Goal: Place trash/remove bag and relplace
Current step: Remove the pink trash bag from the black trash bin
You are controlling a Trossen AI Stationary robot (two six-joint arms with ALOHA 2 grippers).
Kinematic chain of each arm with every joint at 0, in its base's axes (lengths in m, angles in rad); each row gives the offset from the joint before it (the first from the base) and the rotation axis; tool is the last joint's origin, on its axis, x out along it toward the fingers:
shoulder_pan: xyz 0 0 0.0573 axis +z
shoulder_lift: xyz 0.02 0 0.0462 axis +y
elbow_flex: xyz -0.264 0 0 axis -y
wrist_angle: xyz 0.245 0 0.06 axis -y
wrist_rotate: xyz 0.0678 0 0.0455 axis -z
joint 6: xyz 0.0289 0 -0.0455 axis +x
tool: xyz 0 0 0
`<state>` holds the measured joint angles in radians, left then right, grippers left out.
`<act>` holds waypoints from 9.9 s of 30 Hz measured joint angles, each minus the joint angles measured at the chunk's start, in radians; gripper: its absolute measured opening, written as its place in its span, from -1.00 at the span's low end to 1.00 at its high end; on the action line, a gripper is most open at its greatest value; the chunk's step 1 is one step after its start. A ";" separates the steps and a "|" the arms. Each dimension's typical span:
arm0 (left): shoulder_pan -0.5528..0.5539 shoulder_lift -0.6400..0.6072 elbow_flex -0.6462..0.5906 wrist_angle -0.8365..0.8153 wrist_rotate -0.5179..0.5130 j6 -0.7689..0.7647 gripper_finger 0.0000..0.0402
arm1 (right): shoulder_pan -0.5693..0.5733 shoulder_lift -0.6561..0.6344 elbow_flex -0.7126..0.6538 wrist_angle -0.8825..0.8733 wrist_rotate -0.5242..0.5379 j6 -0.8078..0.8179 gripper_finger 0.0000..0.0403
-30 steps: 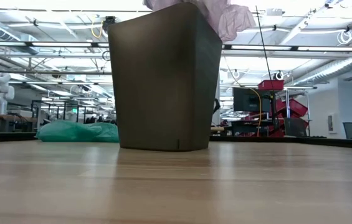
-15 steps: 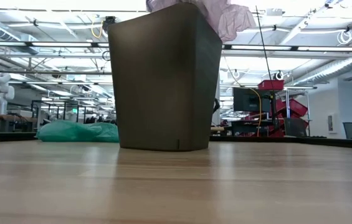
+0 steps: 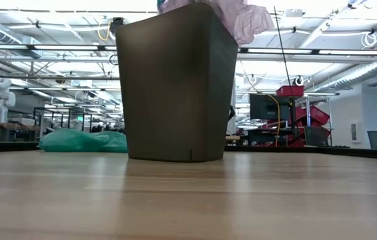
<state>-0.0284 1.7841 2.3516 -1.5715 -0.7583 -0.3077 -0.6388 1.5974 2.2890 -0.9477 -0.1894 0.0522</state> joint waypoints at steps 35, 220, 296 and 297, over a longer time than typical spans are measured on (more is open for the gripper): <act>-0.032 -0.347 0.005 0.217 0.611 0.032 -1.00 | 0.300 0.001 0.000 -0.075 -0.309 0.117 -0.68; -0.024 -0.393 0.005 0.629 0.546 0.316 -1.00 | 0.667 0.403 -0.001 0.475 0.790 0.180 -0.19; -0.024 -0.437 0.005 0.695 0.548 0.313 -1.00 | 0.489 0.328 -0.001 0.236 0.107 0.247 0.56; -0.024 -0.437 0.005 0.695 0.548 0.313 -1.00 | 0.490 0.343 -0.001 0.269 0.093 0.243 0.56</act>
<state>-0.0528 1.3472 2.3562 -0.8764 -0.2105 0.0055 -0.1483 1.9406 2.2882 -0.6786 -0.0963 0.2956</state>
